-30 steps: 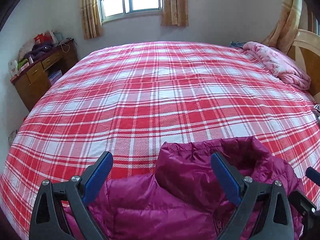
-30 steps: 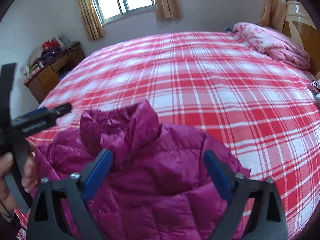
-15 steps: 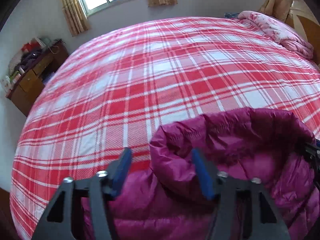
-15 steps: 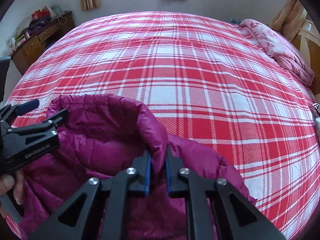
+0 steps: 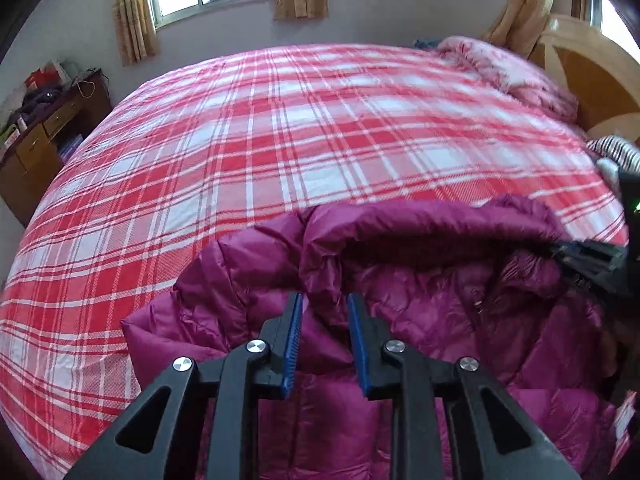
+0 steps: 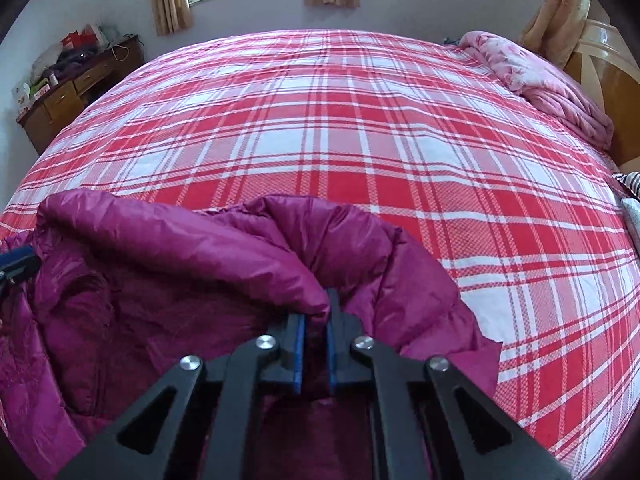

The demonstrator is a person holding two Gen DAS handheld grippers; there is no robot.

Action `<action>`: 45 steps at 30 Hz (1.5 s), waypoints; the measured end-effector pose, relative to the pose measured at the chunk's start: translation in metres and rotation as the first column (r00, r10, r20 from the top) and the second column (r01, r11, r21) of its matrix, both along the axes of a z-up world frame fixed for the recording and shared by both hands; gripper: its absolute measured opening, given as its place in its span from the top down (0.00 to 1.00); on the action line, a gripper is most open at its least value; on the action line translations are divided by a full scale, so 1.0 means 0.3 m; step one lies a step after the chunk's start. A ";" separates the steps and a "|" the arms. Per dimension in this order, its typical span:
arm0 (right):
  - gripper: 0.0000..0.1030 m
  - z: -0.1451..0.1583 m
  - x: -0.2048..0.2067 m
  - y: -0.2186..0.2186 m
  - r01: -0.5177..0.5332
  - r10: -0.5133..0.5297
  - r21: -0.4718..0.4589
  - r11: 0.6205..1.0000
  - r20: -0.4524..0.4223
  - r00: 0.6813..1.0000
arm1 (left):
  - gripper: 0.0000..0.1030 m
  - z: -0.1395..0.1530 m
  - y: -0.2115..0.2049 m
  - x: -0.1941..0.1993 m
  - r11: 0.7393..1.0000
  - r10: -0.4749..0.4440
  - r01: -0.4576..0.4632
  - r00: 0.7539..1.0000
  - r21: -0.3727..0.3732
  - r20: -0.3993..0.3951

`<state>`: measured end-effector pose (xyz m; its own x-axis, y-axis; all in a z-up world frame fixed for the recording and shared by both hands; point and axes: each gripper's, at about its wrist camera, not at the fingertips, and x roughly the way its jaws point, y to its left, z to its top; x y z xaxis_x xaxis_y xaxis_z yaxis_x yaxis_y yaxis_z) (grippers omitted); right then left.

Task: Fold large clothes
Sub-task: 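Hold the collar with both grippers and lay it over onto the hem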

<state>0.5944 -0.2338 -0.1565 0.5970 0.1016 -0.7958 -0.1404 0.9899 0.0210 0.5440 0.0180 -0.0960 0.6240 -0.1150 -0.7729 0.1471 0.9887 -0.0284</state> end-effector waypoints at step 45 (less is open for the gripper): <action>0.57 -0.029 -0.030 0.114 -0.071 0.066 0.107 0.992 0.051 0.997 | 0.15 -0.200 -0.195 0.182 0.997 0.020 -0.022 1.000 0.081 0.014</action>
